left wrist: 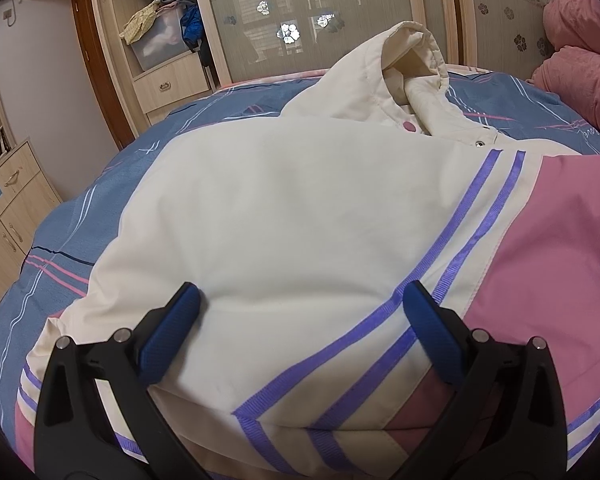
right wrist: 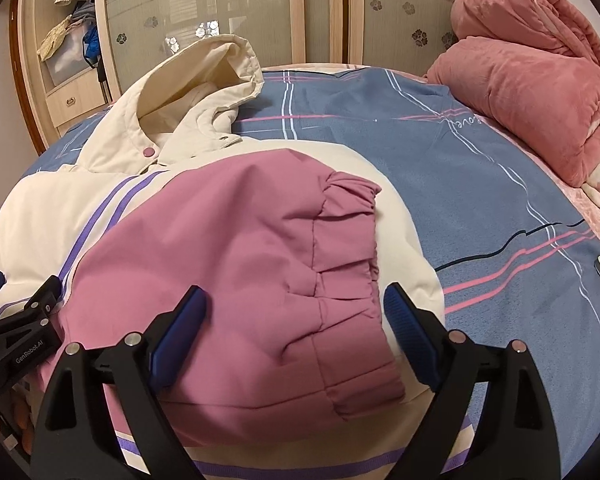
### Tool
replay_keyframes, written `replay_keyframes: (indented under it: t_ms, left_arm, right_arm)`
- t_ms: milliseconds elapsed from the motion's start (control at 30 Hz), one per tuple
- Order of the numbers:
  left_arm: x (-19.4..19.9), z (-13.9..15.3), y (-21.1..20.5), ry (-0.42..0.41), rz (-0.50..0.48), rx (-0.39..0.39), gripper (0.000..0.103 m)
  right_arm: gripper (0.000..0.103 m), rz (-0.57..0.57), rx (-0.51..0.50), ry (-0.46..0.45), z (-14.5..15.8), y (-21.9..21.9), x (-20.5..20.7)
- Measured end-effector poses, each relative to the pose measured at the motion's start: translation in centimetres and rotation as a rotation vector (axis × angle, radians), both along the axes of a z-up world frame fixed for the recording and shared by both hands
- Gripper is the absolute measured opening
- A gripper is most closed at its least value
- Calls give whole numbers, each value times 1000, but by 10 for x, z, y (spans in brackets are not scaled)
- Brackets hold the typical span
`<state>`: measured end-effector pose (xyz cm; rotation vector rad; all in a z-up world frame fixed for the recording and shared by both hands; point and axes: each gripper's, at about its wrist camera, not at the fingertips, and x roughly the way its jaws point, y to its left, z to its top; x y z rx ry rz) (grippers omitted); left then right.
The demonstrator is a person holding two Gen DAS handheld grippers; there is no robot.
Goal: Fold large clothes
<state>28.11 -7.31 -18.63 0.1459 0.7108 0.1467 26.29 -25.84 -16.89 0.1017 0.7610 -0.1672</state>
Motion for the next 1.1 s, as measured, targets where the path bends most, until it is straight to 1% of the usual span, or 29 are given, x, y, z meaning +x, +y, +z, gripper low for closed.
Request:
replay_keyframes:
  t_ms: [400, 567, 1100]
  left_arm:
    - [0, 0, 0, -1, 0, 1, 101]
    - [0, 0, 0, -2, 0, 2, 101]
    - [0, -1, 0, -3, 0, 3, 101]
  right_arm:
    - [92, 1, -6, 3, -1, 1, 0]
    - [92, 8, -50, 29, -5, 5, 2]
    - [94, 11, -44, 30, -5, 4, 2]
